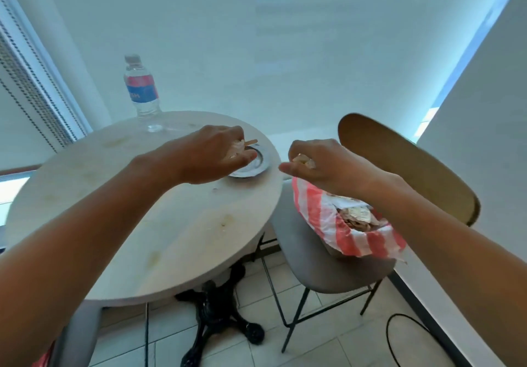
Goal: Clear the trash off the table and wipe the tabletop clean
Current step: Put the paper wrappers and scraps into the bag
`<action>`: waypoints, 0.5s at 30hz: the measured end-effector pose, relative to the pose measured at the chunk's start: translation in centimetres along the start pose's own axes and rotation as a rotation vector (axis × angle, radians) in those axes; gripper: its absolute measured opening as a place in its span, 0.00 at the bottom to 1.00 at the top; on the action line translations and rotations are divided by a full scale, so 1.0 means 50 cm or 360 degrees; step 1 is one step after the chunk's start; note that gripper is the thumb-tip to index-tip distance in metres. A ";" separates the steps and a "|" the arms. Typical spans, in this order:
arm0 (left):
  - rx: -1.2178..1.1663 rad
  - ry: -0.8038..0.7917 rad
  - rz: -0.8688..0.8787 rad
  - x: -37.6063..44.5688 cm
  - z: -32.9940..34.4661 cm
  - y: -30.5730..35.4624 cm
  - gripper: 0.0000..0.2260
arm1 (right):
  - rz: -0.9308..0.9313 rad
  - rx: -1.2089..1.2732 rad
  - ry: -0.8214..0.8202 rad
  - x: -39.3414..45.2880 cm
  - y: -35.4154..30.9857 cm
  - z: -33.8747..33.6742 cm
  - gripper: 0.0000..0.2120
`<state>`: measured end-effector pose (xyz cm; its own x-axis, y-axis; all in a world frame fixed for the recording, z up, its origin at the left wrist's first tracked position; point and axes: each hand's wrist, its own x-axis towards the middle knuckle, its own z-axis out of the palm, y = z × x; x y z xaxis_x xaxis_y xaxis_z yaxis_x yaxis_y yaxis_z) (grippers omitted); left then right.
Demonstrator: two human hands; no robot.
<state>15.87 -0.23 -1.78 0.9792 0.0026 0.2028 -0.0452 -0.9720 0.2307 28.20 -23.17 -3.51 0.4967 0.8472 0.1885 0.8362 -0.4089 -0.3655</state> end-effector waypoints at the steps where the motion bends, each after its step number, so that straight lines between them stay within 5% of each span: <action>1: -0.0035 -0.0025 -0.0015 0.014 0.011 0.021 0.18 | 0.0036 -0.0001 -0.0021 -0.018 0.026 -0.013 0.18; 15: -0.0102 -0.0476 0.0049 0.228 0.168 0.227 0.11 | 0.0401 0.0065 -0.0093 -0.179 0.310 -0.063 0.11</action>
<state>28.20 -13.21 -4.85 0.9915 -0.1050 -0.0766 -0.0786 -0.9536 0.2906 37.44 -38.15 -8.01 0.6730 0.7388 0.0342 0.6768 -0.5966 -0.4312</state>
